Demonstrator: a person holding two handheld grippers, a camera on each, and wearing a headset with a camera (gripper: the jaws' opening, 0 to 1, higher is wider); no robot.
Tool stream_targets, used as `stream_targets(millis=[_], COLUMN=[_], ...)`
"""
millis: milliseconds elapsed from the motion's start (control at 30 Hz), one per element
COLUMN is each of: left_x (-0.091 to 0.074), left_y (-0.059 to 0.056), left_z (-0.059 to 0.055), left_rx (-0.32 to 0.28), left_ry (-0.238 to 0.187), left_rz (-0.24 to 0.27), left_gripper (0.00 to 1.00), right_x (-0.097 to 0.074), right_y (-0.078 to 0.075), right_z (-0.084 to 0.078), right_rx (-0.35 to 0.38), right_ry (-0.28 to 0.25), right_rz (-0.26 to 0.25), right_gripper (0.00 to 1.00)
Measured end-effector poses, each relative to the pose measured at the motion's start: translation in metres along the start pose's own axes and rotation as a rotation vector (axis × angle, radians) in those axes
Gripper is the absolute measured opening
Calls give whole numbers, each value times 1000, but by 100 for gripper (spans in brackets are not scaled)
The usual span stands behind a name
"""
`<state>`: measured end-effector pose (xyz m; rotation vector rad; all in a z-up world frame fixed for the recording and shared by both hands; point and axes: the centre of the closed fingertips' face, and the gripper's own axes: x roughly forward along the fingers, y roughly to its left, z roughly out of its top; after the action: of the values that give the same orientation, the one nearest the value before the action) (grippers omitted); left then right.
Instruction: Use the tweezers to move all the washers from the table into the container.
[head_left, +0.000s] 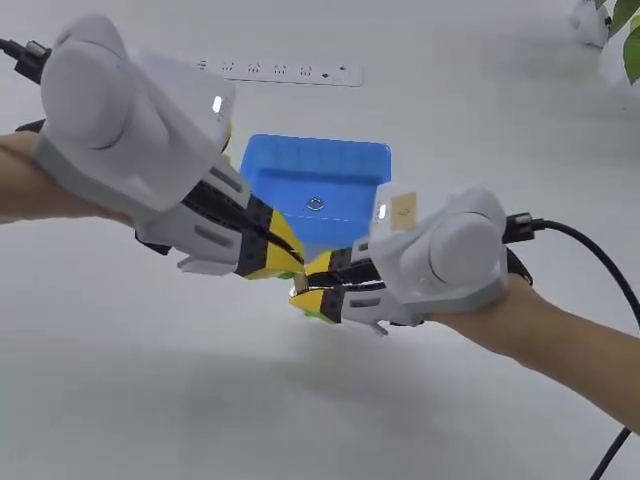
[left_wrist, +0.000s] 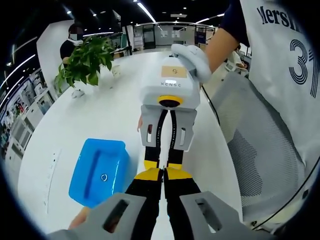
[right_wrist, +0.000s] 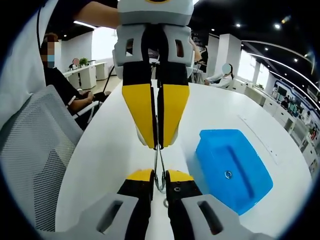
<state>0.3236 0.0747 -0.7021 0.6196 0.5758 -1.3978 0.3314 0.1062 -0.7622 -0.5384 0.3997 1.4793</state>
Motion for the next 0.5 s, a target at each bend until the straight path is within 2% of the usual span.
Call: stream_targets(millis=[333,500], left_x=[-18,-28], left_y=[6,15], left_z=[17,29], left_rx=[38,67], left_ry=[-1,-2], left_rz=[20,39], left_gripper=[5,5], right_x=[-13,-22], right_y=[-8,-23], right_z=[20,34], right_rx=[-25,-52], right_ry=[-32,-44], right_rz=[-29,-63], right_gripper=[10,10])
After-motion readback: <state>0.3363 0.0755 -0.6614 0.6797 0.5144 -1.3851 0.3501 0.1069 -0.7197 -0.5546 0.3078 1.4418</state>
